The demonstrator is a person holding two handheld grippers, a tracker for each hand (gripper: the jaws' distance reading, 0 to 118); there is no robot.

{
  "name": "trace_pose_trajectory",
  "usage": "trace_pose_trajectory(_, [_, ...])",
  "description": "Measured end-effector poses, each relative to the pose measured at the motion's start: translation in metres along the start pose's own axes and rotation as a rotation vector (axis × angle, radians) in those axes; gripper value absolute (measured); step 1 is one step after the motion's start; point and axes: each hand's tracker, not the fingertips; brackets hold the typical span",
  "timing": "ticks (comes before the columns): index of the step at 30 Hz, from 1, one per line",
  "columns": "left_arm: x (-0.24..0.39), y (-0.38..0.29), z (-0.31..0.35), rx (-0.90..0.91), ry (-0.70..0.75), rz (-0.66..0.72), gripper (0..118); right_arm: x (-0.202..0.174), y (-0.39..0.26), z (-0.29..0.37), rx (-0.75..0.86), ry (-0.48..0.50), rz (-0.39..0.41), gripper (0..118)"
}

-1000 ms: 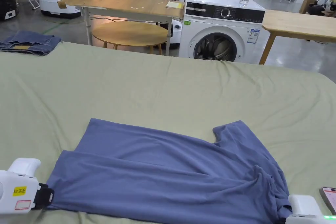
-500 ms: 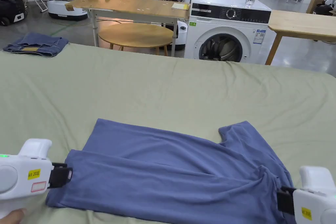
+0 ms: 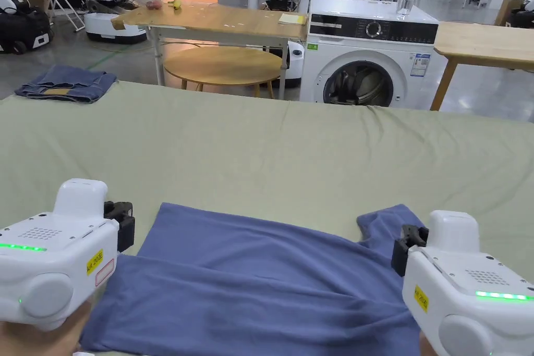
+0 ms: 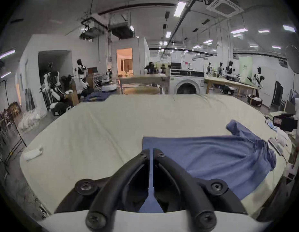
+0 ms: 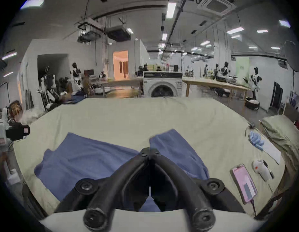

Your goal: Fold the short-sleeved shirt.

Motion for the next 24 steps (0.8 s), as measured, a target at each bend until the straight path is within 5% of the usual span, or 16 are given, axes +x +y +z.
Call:
trace_pose_trajectory(5, [-0.012,0.028,-0.051,-0.059,-0.023,0.027,0,-0.007,0.004,-0.02,-0.03,0.032,-0.017,0])
trace_pose_trajectory(17, [-0.046,0.066,-0.249,-0.581,-0.136,0.058,0,0.01,-0.006,-0.069,-0.165,0.023,-0.001,0])
trace_pose_trajectory(19, [-0.046,0.062,-0.268,-0.635,-0.144,0.064,36,0.017,-0.01,-0.076,-0.186,0.012,-0.001,0])
trace_pose_trajectory(20, [-0.047,0.059,-0.275,-0.65,-0.151,0.068,43,0.019,-0.011,-0.079,-0.196,0.007,-0.002,0])
trace_pose_trajectory(24, [-0.041,0.04,-0.301,-0.759,-0.111,0.029,44,0.028,-0.017,-0.087,-0.231,-0.01,-0.006,0])
